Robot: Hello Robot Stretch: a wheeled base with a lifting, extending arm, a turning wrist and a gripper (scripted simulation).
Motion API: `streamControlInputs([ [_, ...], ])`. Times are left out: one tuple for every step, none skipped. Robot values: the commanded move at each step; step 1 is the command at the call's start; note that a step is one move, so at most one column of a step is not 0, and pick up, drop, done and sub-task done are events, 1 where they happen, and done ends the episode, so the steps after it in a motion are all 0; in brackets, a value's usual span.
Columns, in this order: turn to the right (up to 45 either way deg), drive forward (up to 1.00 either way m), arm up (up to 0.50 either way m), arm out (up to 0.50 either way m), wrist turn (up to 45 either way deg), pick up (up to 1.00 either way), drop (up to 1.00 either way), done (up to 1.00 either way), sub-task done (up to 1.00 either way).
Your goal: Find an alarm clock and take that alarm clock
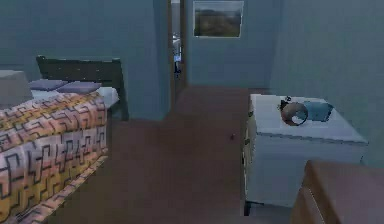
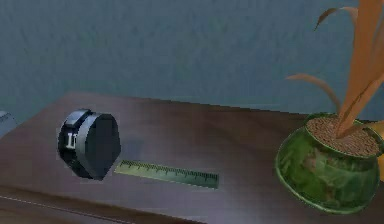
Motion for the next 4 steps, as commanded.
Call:
streamControlInputs([
  [-21.0,0.00,0.00,0.00,0.0,0.00,0.00,0.00,0.00],
  [0.0,0.00,0.50,0.00,0.0,0.00,0.00,0.00,0.00],
  [0.0,0.00,0.38,0.00,0.0,0.00,0.00,0.00,0.00],
  [0.0,0.00,0.00,0.10,0.0,0.00,0.00,0.00,0.00],
])
